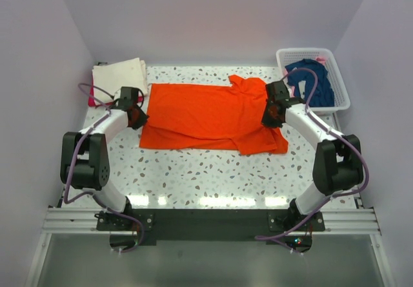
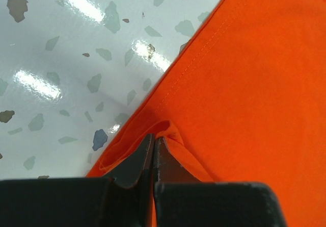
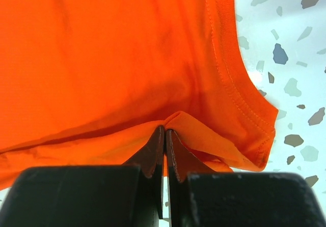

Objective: Fold and stack the t-shirts
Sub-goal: Fold the tshirt

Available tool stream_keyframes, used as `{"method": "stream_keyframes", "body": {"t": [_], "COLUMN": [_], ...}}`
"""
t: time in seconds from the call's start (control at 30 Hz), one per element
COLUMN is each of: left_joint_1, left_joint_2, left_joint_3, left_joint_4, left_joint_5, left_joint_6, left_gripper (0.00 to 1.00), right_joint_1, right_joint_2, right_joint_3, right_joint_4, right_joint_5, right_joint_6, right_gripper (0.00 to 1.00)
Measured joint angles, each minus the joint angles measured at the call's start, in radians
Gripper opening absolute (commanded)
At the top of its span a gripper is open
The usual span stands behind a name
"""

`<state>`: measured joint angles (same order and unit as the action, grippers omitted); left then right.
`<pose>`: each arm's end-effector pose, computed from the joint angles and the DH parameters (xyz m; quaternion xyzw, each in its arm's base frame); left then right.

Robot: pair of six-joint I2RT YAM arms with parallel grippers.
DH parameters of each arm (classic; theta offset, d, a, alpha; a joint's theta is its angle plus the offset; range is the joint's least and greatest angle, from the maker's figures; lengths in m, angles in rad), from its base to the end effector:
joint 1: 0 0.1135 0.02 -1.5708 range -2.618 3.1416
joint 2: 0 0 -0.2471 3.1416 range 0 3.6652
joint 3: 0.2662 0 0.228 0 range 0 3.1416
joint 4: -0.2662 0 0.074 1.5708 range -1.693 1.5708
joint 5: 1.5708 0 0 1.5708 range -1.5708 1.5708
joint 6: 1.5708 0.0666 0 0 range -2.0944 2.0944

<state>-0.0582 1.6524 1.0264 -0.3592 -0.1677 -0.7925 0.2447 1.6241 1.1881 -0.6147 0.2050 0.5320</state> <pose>0.3308 -0.0081 0.1631 -0.3650 0.8818 -0.0456 0.2951 0.3206 0.0661 0.2009 0.1637 0.9476 0.0053 0.2742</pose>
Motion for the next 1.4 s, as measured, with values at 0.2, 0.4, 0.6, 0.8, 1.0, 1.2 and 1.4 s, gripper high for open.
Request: {"method": "stream_keyframes", "body": {"t": [0.2, 0.4, 0.6, 0.8, 1.0, 1.2, 1.4], "left_joint_1": [0.002, 0.016, 0.019, 0.019, 0.019, 0.019, 0.019], "left_joint_2": [0.001, 0.005, 0.037, 0.085, 0.116, 0.14, 0.165], "left_joint_3": [0.013, 0.051, 0.086, 0.118, 0.135, 0.138, 0.141], "left_joint_4": [-0.006, -0.017, -0.017, -0.021, -0.023, -0.023, -0.02], "left_joint_5": [0.0, 0.0, 0.0, 0.002, 0.004, 0.005, 0.008], "left_joint_6": [0.0, 0.001, 0.002, 0.007, 0.019, 0.019, 0.027], "left_gripper": [0.0, 0.0, 0.0, 0.0, 0.0, 0.0, 0.04], "right_joint_1": [-0.018, -0.039, -0.055, -0.058, -0.076, -0.086, -0.099], "right_joint_2": [0.0, 0.0, 0.002, 0.031, 0.059, 0.079, 0.105], "right_joint_3": [0.0, 0.0, 0.0, 0.0, 0.0, 0.001, 0.005], "right_joint_4": [0.002, 0.005, 0.02, 0.043, 0.058, 0.068, 0.082], "right_joint_5": [-0.022, -0.045, -0.071, -0.095, -0.113, -0.121, -0.136], "right_joint_6": [-0.003, -0.005, -0.01, -0.011, -0.013, -0.014, -0.021], "right_gripper": [0.0, 0.0, 0.0, 0.0, 0.0, 0.0, 0.01]}}
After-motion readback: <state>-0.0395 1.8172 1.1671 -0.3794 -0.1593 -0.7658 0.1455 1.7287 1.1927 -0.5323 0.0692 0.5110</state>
